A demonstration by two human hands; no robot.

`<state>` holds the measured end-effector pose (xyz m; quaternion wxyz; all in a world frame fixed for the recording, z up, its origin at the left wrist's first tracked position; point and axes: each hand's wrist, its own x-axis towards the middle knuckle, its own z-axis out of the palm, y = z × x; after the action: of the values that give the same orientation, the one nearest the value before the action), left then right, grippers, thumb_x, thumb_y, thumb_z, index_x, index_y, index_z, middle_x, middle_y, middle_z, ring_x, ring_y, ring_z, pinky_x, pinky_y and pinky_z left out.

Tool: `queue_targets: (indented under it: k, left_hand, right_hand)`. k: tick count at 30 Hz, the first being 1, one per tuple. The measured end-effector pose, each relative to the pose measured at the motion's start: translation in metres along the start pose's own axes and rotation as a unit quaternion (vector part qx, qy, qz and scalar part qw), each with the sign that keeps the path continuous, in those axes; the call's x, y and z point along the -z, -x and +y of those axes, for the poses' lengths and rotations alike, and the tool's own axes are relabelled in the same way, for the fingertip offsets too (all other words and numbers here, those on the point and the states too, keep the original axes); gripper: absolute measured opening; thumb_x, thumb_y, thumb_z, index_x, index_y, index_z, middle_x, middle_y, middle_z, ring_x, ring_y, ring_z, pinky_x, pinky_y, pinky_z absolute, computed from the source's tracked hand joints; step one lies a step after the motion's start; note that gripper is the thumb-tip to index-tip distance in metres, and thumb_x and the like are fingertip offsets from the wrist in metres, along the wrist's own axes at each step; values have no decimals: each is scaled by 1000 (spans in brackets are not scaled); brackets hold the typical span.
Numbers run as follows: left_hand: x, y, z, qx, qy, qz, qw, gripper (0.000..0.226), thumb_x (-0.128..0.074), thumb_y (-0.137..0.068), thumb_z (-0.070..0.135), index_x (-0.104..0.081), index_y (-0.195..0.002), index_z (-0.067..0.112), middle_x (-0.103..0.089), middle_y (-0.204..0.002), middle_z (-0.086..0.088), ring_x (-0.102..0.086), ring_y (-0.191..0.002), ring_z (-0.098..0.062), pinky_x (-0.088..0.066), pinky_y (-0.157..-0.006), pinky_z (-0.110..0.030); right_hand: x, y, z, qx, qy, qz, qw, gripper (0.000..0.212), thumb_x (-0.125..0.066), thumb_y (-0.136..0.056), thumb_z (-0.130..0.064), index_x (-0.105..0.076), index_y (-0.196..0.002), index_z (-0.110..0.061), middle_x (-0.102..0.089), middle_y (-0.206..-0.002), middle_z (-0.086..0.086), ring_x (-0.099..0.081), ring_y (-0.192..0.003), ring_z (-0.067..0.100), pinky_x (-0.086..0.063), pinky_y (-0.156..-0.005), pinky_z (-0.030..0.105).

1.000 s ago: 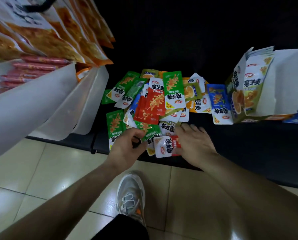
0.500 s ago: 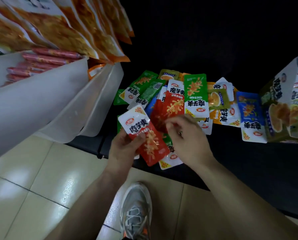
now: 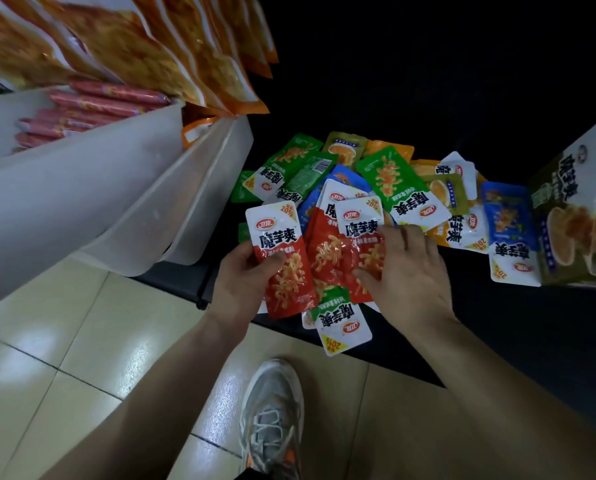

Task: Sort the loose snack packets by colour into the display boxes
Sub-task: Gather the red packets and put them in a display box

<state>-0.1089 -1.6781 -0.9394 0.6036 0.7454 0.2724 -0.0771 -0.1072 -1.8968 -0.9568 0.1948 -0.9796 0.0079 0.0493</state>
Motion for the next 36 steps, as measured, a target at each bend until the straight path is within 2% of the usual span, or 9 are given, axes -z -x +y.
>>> queue_targets:
  k: [2,7,13,17,22,26,29,33,36]
  left_hand:
    - [-1,1,-3,-5,-13,-2,1000,7,-72,-89,18,-73,-96,21,-77,-92,2,-73,-89,-21,-58,-89,-51]
    - [-3,2,-7,-17,-24,-8,1000,12,-73,-88,23,-73,-100,23,-77,-98,4,-73,-93,-18,-56,-91,-50]
    - [-12,4,-4,-33,-44,-21,998,17,-72,-90,20,-70,-107,18,-75,-99,6,-71,-91,-11,-53,-75,-26]
    - [-15,5,0,-38,-52,-30,997,20,-70,-91,20,-69,-110,17,-75,-102,4,-72,-90,-11,-56,-75,-26]
    - [-16,12,8,-25,-6,-42,999,12,-67,-92,17,-71,-104,18,-76,-99,1,-73,-89,-17,-59,-82,-38]
    - [-24,22,19,-30,62,-84,994,8,-65,-94,18,-70,-93,11,-74,-88,-1,-70,-78,-13,-56,-72,-30]
    - [-26,25,18,-81,50,-105,990,17,-72,-88,13,-69,-105,14,-77,-99,-1,-73,-89,-16,-58,-74,-28]
    - [-14,16,13,-88,19,-54,995,26,-73,-87,13,-67,-113,12,-77,-101,-1,-73,-92,-17,-58,-78,-31]
    - [0,5,11,-63,16,-9,998,22,-67,-93,13,-66,-115,15,-76,-101,0,-73,-91,-16,-58,-76,-32]
  right_hand:
    - [3,-1,-6,-38,26,-13,999,80,-80,-77,-48,-44,-140,-14,-52,-133,15,-50,-124,38,-45,-97,49]
    - [4,-1,-12,-90,22,-8,996,82,-83,-74,-48,-42,-135,-11,-51,-134,15,-48,-126,36,-45,-97,47]
    - [4,-6,-5,-106,-71,29,991,81,-88,-71,-32,-43,-134,-7,-51,-131,18,-47,-124,39,-42,-101,47]
    - [9,-8,4,-103,-150,20,983,52,-75,-87,-26,-51,-129,-8,-55,-124,13,-55,-113,34,-46,-88,40]
    - [39,4,3,-115,-357,7,927,7,-60,-98,-19,-66,-103,-20,-68,-88,-10,-66,-81,12,-45,-64,14]
    - [45,16,-20,-118,-477,-90,866,7,-73,-90,-16,-72,-93,-22,-77,-88,-6,-73,-81,11,-57,-77,32]
    - [31,19,-34,-128,-437,-104,884,21,-84,-78,-31,-67,-84,-22,-73,-83,-6,-71,-75,7,-58,-71,31]
    - [22,13,-33,-121,-350,-76,926,21,-70,-88,-47,-65,-93,-28,-66,-94,-16,-62,-85,-7,-46,-66,11]
    - [10,-3,-28,-117,-222,-36,967,43,-62,-91,-53,-58,-123,-24,-60,-121,-2,-62,-108,18,-54,-81,34]
